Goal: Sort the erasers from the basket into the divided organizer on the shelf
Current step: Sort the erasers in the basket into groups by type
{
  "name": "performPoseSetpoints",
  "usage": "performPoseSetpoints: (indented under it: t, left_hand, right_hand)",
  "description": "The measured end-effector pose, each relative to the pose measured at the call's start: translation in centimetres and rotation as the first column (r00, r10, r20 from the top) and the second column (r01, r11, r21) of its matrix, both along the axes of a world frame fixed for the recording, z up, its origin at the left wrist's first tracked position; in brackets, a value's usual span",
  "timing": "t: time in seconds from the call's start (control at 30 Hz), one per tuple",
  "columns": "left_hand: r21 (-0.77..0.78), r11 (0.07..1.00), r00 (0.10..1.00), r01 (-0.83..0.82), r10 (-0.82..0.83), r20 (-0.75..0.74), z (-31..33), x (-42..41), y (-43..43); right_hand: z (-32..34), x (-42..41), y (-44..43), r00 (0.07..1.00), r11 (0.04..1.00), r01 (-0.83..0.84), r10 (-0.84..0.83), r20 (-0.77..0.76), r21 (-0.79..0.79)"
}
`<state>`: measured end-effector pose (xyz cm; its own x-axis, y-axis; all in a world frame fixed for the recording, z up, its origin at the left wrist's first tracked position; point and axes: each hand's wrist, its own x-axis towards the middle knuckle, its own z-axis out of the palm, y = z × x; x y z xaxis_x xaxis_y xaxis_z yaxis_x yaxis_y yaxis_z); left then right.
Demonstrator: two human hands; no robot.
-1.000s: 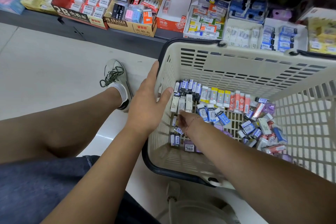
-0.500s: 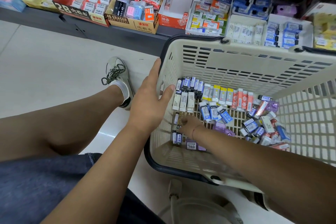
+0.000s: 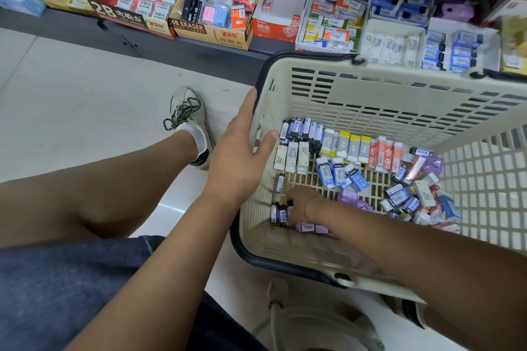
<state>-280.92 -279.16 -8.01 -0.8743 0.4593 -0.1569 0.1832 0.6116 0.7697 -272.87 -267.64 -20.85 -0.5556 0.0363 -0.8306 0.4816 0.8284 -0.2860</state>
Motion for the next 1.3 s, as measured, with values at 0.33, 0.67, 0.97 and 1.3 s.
performPoseSetpoints:
  t: [0.33,0.67,0.97,1.3]
  left_hand:
    - [0.003,1.0,1.0,-0.004,0.004,0.006,-0.1,0.0,0.1]
    - [-0.002,1.0,1.0,-0.003,0.003,0.003,-0.1,-0.1,0.0]
    - [-0.004,1.0,1.0,-0.011,0.011,0.01,0.1,0.0,0.0]
    - [-0.009,1.0,1.0,-0.014,0.014,0.012,0.3,0.2,0.1]
  right_hand:
    - [-0.5,-0.3,-0.1,0.931,0.916,0.363,-0.351,0.096,-0.169]
    - [-0.8,0.0,-0.8,0.903,0.873,0.421,-0.429,0.024,-0.244]
    - [1.7,-0.3,1.8,0.855,0.808,0.478,-0.517,-0.027,-0.344]
    - [4.2,-8.5,6.3,0.323,0.356,0.806,-0.934,-0.152,-0.473]
